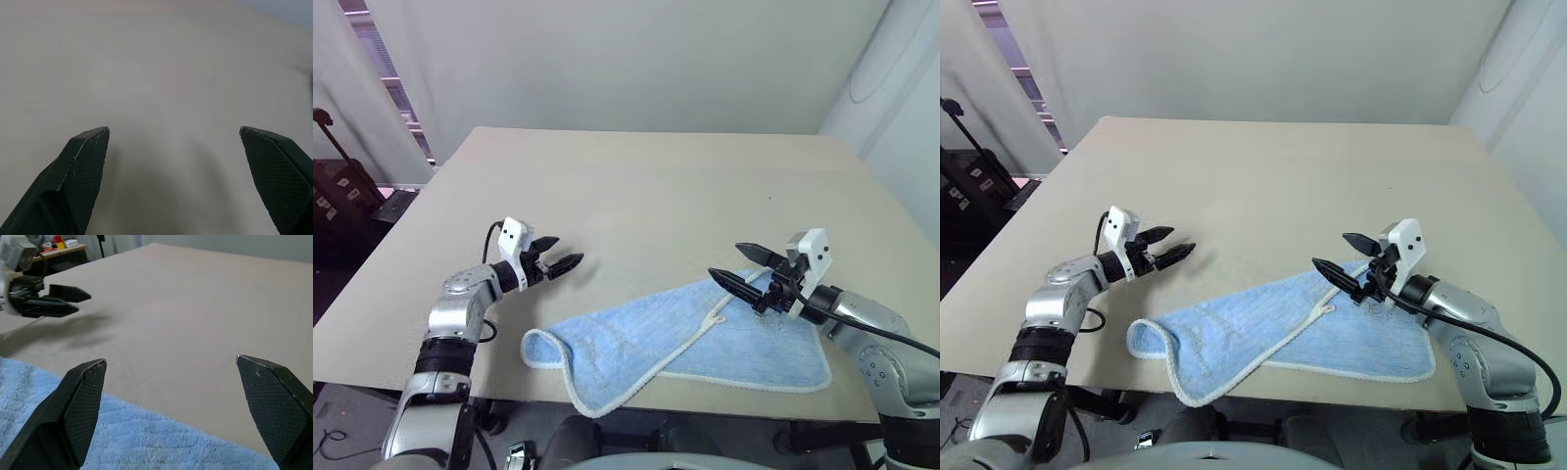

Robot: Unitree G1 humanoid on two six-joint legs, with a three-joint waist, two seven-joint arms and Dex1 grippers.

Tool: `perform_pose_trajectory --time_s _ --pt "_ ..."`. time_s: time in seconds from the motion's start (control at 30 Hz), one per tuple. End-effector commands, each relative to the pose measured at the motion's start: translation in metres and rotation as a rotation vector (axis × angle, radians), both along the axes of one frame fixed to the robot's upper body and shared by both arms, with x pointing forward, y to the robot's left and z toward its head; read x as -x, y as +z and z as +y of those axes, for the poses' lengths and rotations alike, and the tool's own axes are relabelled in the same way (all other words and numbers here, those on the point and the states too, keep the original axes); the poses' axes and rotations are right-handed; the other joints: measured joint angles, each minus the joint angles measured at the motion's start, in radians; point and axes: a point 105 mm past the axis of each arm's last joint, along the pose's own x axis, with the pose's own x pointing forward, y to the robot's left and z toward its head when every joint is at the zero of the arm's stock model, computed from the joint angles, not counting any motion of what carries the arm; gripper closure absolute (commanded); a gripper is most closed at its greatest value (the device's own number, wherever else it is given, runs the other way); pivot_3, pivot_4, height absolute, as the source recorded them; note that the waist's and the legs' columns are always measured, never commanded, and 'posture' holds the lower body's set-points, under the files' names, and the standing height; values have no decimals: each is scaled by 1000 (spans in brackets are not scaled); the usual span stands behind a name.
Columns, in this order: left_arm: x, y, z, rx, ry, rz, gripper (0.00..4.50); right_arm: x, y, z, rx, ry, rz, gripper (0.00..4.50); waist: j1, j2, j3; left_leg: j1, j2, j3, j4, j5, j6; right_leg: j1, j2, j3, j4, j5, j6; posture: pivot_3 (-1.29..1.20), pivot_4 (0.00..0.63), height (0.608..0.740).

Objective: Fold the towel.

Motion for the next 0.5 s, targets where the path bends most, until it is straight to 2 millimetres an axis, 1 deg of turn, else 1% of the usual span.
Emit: perform_pose_trajectory --time_s 0.03,0.2,0.3,0.37,0.43,0.5 --pt "4 18 -11 35 -59 -41 0 -2 16 -2 11 -8 -74 51 0 0 0 0 0 0 0 0 0 0 0 0 0 0 0 0 0 740" --pt "6 26 -22 75 -109 -32 0 -7 19 -10 -6 -39 -82 51 -4 0 0 1 0 1 2 0 0 1 0 0 0 0 0 0 0 740" --pt "8 24 -22 62 -130 -23 0 -11 12 -17 24 -74 -65 51 -4 0 0 1 0 1 1 0 0 1 0 1 0 0 0 0 0 740" --pt "5 22 -22 45 -139 -38 0 -9 7 -17 54 -73 -65 51 -3 0 0 1 0 1 1 0 0 0 1 1 0 0 0 0 0 740" --pt "1 23 -25 46 -137 -47 0 -8 7 -20 57 -88 -71 51 -2 0 0 1 0 1 0 0 0 0 1 1 0 0 0 0 0 740" --pt "-1 25 -31 59 -153 -54 0 -9 8 -29 48 -131 -70 51 -1 0 0 0 0 1 1 0 0 0 1 1 0 0 0 0 0 740"
